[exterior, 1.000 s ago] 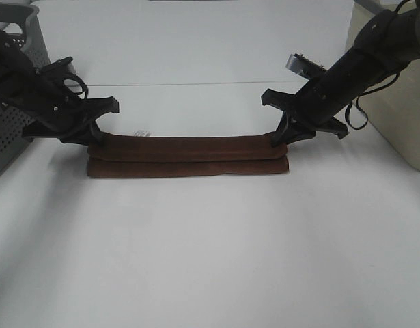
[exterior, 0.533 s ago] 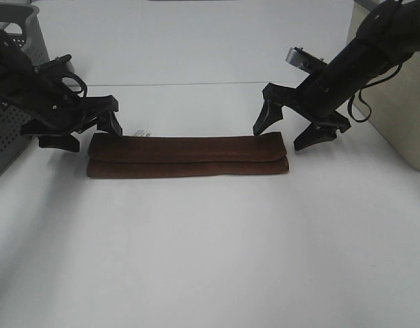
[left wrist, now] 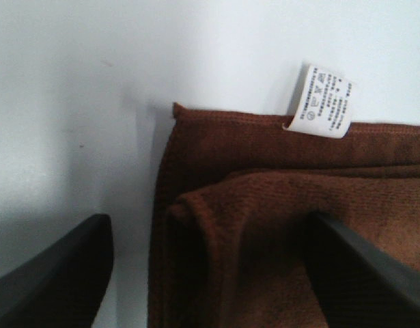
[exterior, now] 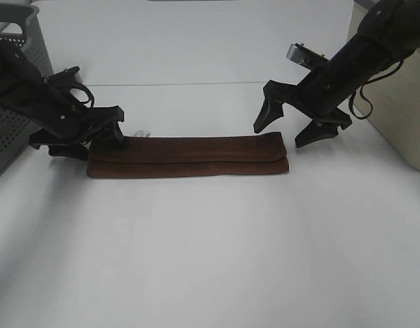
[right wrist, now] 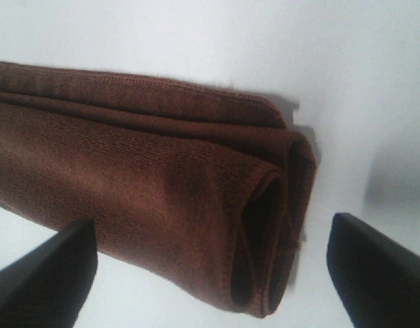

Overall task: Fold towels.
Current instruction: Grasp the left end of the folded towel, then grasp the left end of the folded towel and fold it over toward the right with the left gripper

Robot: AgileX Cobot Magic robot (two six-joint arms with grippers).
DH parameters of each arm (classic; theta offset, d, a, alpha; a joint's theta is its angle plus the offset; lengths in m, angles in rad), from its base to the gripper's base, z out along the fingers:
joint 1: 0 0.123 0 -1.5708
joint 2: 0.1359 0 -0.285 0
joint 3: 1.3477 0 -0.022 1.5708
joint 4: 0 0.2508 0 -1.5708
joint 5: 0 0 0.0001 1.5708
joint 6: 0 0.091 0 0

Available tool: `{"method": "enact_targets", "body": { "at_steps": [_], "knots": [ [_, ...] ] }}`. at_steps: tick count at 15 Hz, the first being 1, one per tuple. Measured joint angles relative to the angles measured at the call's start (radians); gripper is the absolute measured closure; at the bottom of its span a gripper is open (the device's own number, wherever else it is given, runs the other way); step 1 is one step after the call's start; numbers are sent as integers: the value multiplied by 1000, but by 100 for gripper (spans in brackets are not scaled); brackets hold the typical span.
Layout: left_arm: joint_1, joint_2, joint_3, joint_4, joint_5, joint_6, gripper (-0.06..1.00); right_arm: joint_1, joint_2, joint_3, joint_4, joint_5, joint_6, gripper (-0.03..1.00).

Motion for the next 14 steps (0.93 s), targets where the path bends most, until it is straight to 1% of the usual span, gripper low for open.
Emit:
{"method": "enact_targets", "body": {
  "at_steps": [1,2,3,6,7,8,9,11,12,14],
  "knots": [
    [-5,3,0,-6,-3,11,21,0,0,0,-1,0,0,11],
    [-11,4,-1,-14,-5,16,24,0,0,0,-1,-1,0,11],
    [-14,6,-1,-18,-5,16,31,0,0,0,-1,0,0,11],
    [-14,16,-1,-21,-2,13,65,0,0,0,-1,0,0,11],
    [-14,16,-1,-23,-2,13,76,0,0,0,-1,0,1,11],
    [-14,16,-1,-24,-2,13,84,0,0,0,-1,0,1,11],
    [-14,16,-1,-24,-1,13,88,0,0,0,-1,0,1,11],
    [-14,7,-1,-15,12,13,88,0,0,0,-1,0,1,11],
    [-14,-23,0,31,46,7,88,0,0,0,-1,2,1,11],
    [-8,-91,0,134,87,-62,88,0,0,0,-1,17,1,11]
  ]
}}
